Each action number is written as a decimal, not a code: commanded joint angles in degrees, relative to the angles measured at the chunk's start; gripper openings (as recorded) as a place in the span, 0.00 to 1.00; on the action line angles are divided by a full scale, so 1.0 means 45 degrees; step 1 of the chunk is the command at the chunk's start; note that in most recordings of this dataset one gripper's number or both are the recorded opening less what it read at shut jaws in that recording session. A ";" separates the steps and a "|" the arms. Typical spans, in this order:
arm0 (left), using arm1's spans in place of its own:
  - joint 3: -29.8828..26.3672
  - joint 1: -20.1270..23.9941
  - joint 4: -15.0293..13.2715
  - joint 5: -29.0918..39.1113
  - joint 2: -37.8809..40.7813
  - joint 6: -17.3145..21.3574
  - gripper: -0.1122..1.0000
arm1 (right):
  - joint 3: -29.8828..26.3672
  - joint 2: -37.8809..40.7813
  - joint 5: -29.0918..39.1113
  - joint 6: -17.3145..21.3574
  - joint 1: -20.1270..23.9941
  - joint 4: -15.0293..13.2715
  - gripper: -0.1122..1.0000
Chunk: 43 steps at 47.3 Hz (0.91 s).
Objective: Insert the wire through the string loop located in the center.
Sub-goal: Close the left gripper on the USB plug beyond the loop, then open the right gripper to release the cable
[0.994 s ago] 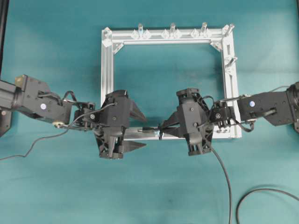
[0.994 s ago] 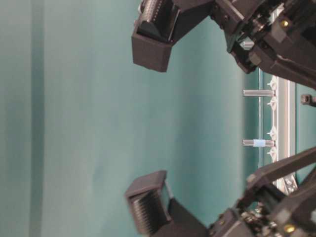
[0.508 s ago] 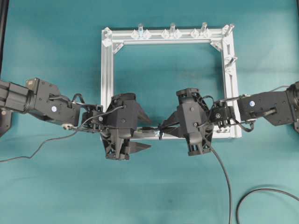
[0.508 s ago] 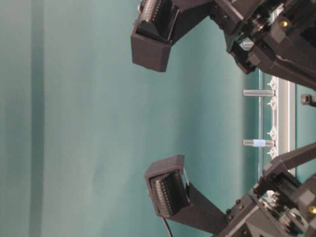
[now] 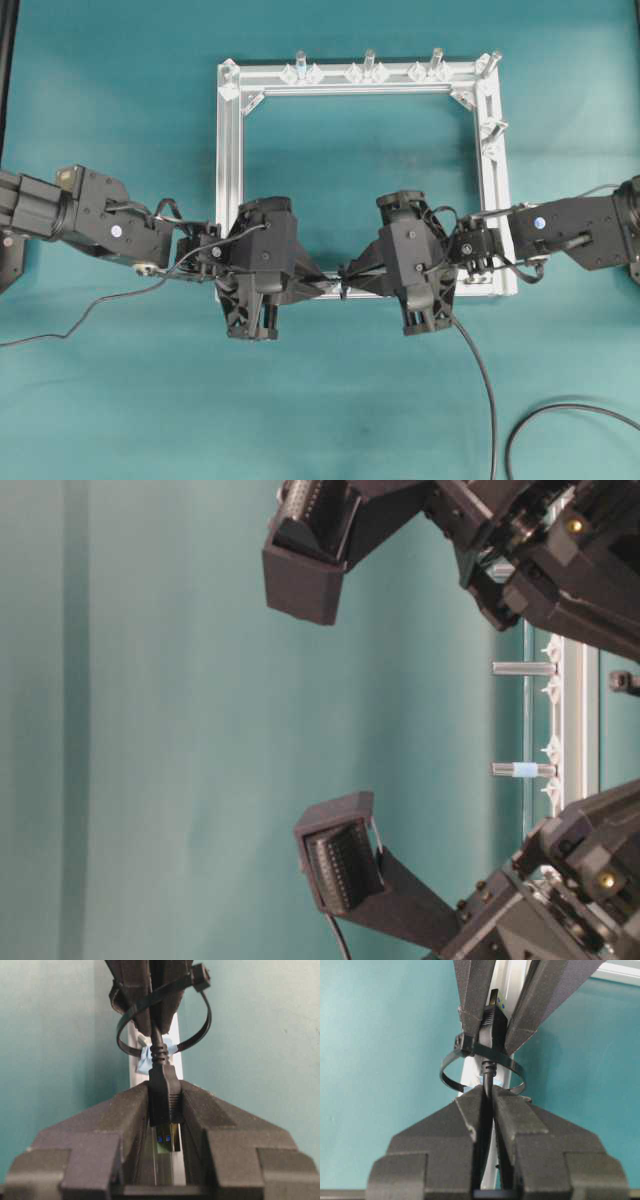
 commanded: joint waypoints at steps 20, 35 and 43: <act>-0.0313 -0.0039 0.0039 0.0039 -0.0410 0.0020 0.26 | -0.0195 -0.0176 -0.0059 0.0059 -0.0059 -0.0020 0.16; -0.0293 -0.0020 0.0059 0.0039 -0.0410 0.0000 0.26 | -0.0176 -0.0176 0.0039 0.0020 -0.0059 -0.0020 0.16; -0.0254 0.0000 0.0039 0.0039 -0.0449 -0.0020 0.26 | -0.0156 -0.0176 0.0059 -0.0039 -0.0059 -0.0156 0.16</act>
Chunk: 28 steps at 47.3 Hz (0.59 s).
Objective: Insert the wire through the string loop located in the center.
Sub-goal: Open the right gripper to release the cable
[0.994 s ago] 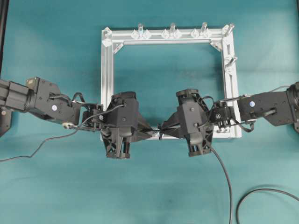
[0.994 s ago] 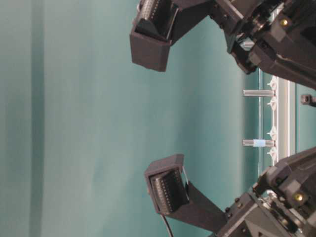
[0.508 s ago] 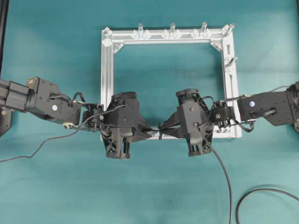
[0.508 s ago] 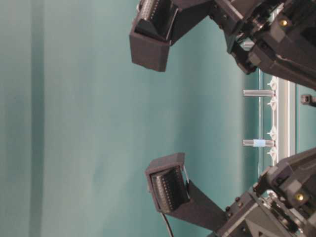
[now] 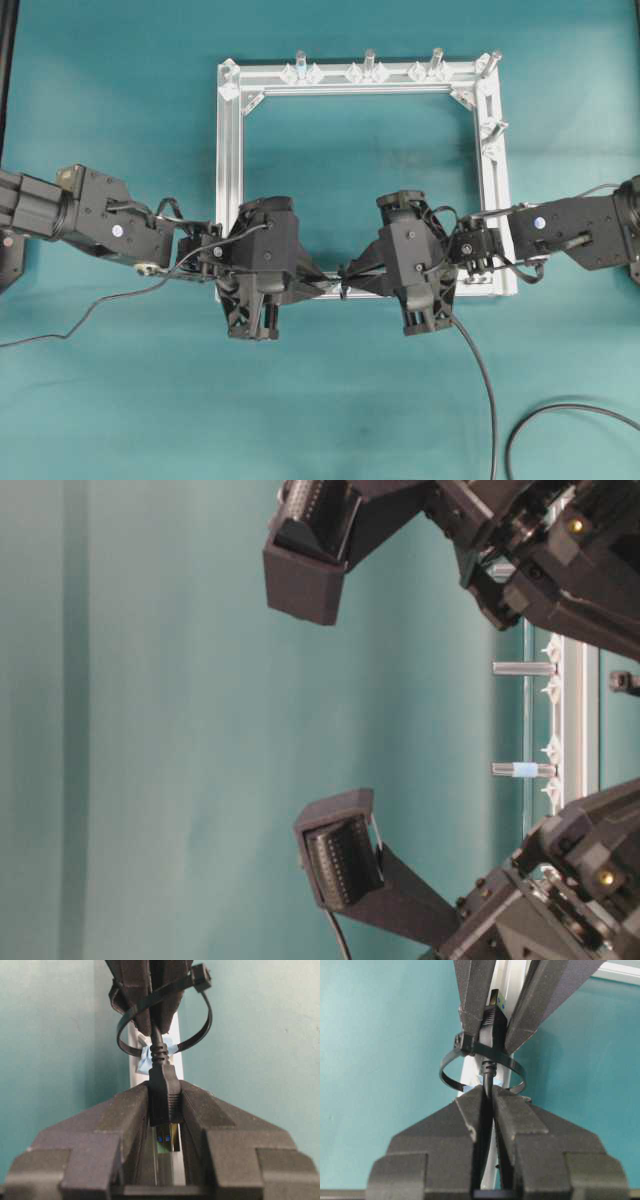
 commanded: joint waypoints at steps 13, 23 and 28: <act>-0.0156 0.0020 0.0039 -0.0059 -0.0508 0.0039 0.26 | -0.0137 -0.0176 -0.0020 0.0039 -0.0059 -0.0254 0.16; -0.0156 0.0020 0.0020 -0.0059 -0.0547 0.0020 0.26 | -0.0137 -0.0176 -0.0020 0.0078 -0.0039 -0.0254 0.35; -0.0176 0.0020 0.0020 -0.0059 -0.0547 0.0000 0.26 | -0.0137 -0.0195 0.0020 0.0078 -0.0059 -0.0254 0.62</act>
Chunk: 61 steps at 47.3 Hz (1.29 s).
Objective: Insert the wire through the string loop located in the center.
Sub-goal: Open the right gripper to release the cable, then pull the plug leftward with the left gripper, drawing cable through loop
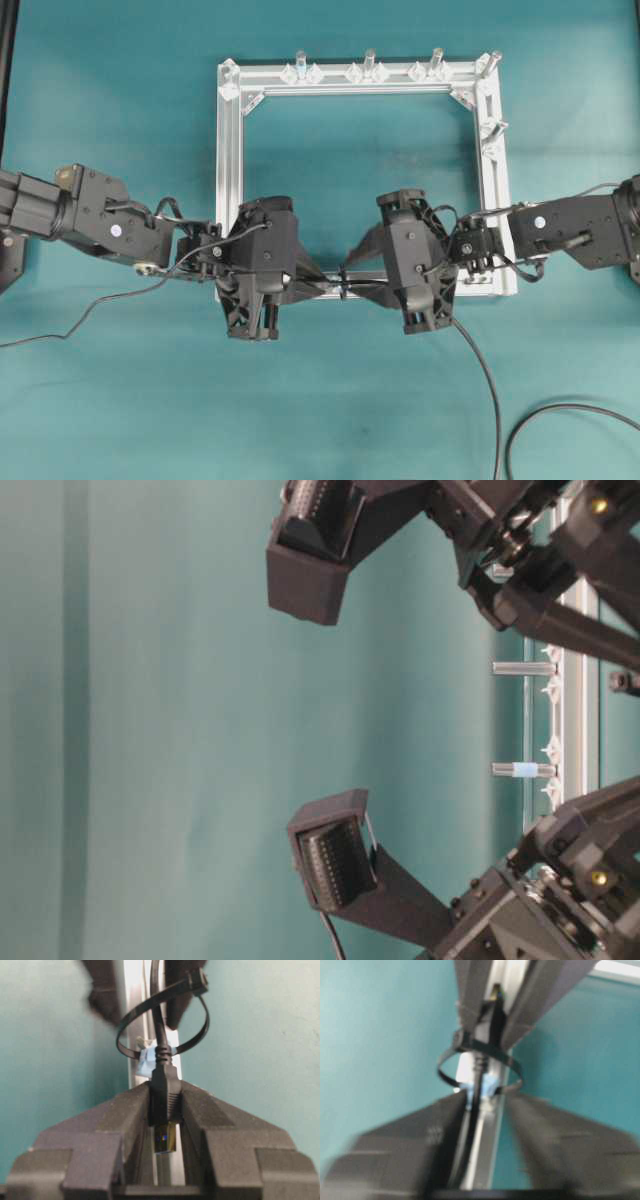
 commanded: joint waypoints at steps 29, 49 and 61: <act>-0.0059 0.0020 0.0020 0.0176 -0.0664 0.0000 0.26 | 0.0410 -0.0742 0.0547 0.0098 -0.0020 -0.0020 0.64; 0.0840 -0.0039 0.0020 0.0742 -0.1406 -0.0020 0.26 | 0.0937 -0.1113 0.0547 0.0117 -0.0020 -0.0020 0.64; 0.2031 -0.0020 0.0020 0.0742 -0.2480 -0.0117 0.26 | 0.1094 -0.1250 0.0547 0.0117 -0.0020 0.0000 0.64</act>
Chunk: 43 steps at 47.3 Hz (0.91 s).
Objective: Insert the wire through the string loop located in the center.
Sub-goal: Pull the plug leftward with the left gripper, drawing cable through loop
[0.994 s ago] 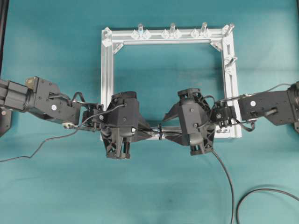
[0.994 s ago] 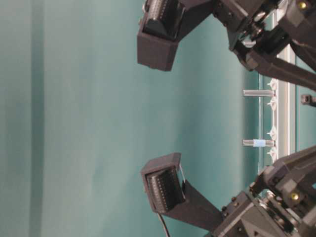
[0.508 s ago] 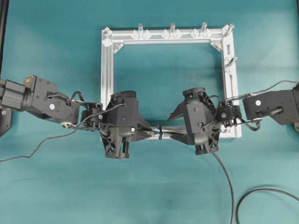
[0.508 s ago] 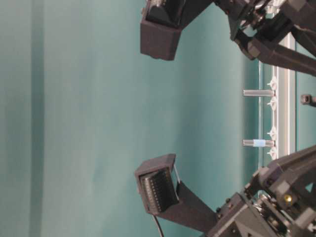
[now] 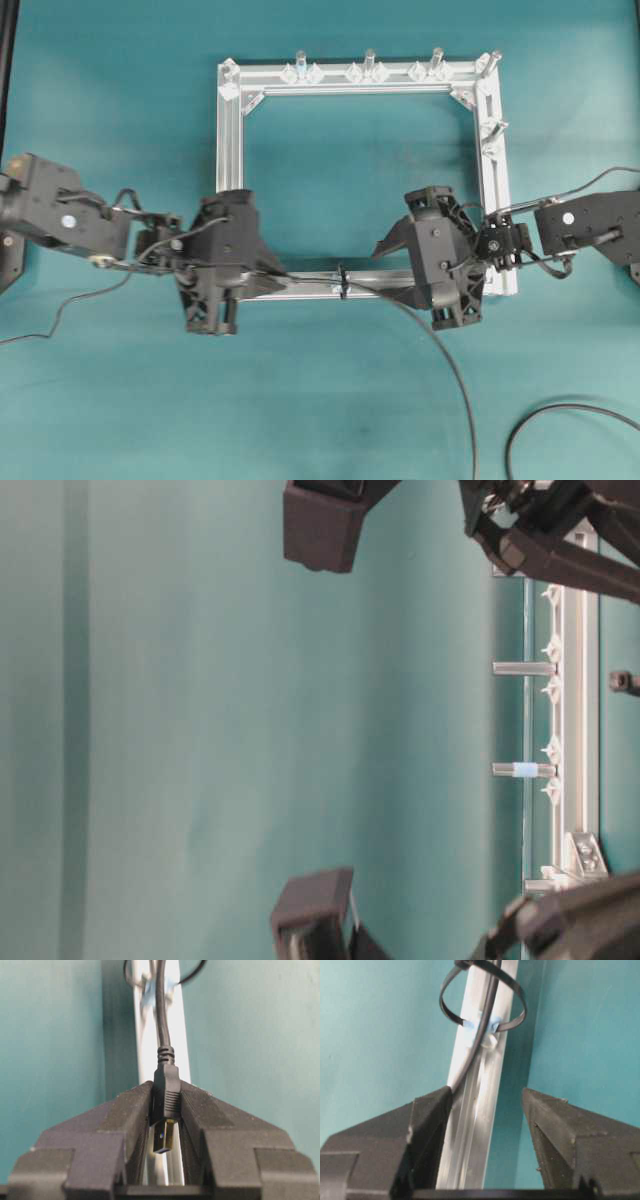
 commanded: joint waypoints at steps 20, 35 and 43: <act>0.1406 -0.0020 0.0020 0.0586 -0.2051 -0.0117 0.24 | -0.0020 -0.0332 -0.0059 0.0020 -0.0020 -0.0039 0.64; 0.2070 -0.0020 0.0000 0.1230 -0.3008 -0.0117 0.24 | -0.0020 -0.0332 -0.0059 0.0020 -0.0020 -0.0039 0.64; 0.2363 -0.0020 0.0020 0.1484 -0.3418 -0.0137 0.24 | -0.0020 -0.0332 -0.0059 0.0020 -0.0020 -0.0039 0.64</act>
